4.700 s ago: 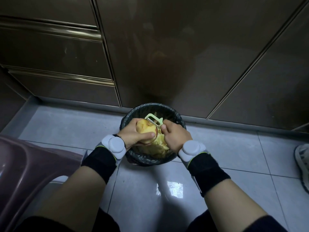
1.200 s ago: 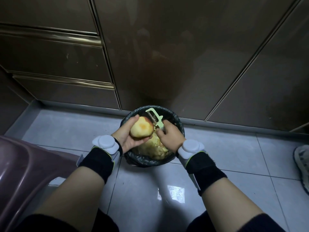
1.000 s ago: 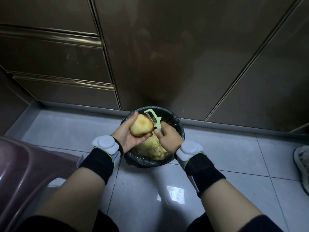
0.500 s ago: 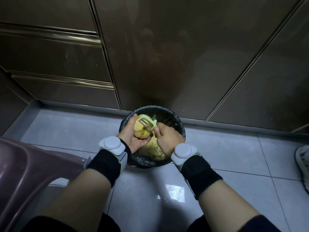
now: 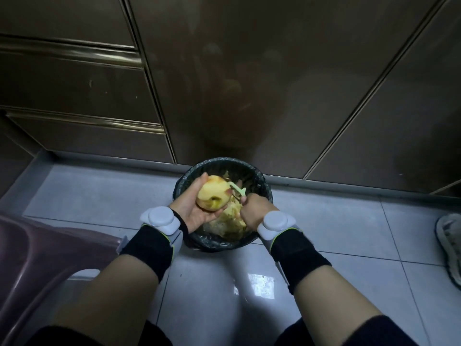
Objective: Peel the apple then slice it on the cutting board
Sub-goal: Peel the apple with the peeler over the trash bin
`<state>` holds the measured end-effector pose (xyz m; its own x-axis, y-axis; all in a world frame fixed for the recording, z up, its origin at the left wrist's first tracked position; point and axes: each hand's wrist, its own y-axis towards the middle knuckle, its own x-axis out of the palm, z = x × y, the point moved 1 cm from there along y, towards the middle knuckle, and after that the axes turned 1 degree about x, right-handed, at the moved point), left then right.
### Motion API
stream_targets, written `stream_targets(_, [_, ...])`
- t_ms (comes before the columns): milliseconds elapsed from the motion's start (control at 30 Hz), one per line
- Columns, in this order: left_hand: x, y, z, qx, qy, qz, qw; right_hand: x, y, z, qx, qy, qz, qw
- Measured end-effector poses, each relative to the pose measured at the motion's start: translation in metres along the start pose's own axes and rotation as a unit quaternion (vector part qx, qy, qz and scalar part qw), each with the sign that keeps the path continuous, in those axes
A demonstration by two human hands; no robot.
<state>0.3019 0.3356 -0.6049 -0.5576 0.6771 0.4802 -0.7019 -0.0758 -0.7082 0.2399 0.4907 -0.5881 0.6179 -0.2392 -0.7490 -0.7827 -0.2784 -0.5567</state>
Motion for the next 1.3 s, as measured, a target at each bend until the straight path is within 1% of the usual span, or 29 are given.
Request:
stream_targets(67, [-0.004, 0.001, 0.003, 0.001, -0.014, 0.021, 1.0, -0.007, -0.007, -0.003, -0.023, -0.015, 0.051, 0.998])
stream_targets(133, [-0.005, 0.002, 0.004, -0.009, -0.023, 0.035, 0.999, -0.01, -0.014, -0.006, -0.073, -0.019, 0.1, 0.992])
stream_targets(233, [-0.006, 0.003, 0.003, -0.014, -0.033, 0.038, 0.999, -0.011, -0.022, -0.014, -0.139, -0.01, 0.108, 0.984])
stream_targets(333, [-0.003, 0.001, 0.003, -0.005, -0.031, 0.03, 0.999, -0.009, -0.025, -0.019, -0.166, -0.012, 0.098, 0.981])
stream_targets(467, [0.001, -0.003, 0.005, 0.001, -0.015, 0.018, 1.0, -0.008, -0.026, -0.023, -0.157, -0.043, 0.106, 0.981])
stream_targets(567, [-0.001, -0.005, 0.006, 0.012, -0.001, 0.017, 1.0, -0.01, -0.02, -0.02, -0.123, -0.021, 0.11, 0.986])
stream_targets(600, [-0.001, -0.006, 0.006, 0.012, 0.008, 0.013, 1.0, -0.009, -0.017, -0.016, -0.101, -0.022, 0.091, 0.99])
stream_targets(700, [0.001, -0.01, 0.005, -0.003, 0.012, -0.02, 1.0, 0.002, -0.006, 0.002, -0.028, -0.079, -0.028, 0.996])
stream_targets(733, [0.001, -0.011, 0.006, -0.005, 0.009, -0.03, 0.999, 0.004, -0.005, 0.006, -0.013, -0.084, -0.049, 0.995])
stream_targets(767, [0.001, -0.011, 0.006, -0.008, 0.007, -0.034, 0.999, 0.004, -0.005, 0.008, -0.007, -0.078, -0.051, 0.996])
stream_targets(933, [-0.006, -0.008, 0.006, -0.022, -0.015, 0.016, 1.0, -0.007, -0.01, -0.001, -0.025, -0.058, 0.021, 0.998])
stream_targets(1000, [-0.007, -0.006, 0.007, -0.007, -0.037, 0.024, 0.999, -0.005, -0.013, -0.005, -0.054, -0.045, 0.064, 0.995])
stream_targets(1067, [-0.007, -0.004, 0.006, 0.01, -0.053, 0.022, 0.998, -0.006, -0.017, -0.01, -0.101, -0.025, 0.096, 0.99])
stream_targets(1167, [-0.006, -0.004, 0.004, 0.017, -0.054, 0.025, 0.998, -0.007, -0.022, -0.017, -0.151, -0.011, 0.102, 0.983])
stream_targets(1233, [-0.004, -0.005, 0.004, 0.013, -0.051, 0.029, 0.998, -0.003, -0.024, -0.02, -0.16, -0.023, 0.094, 0.982])
stream_targets(1300, [-0.002, -0.006, 0.005, 0.007, -0.034, 0.026, 0.999, -0.002, -0.022, -0.021, -0.156, -0.032, 0.103, 0.982])
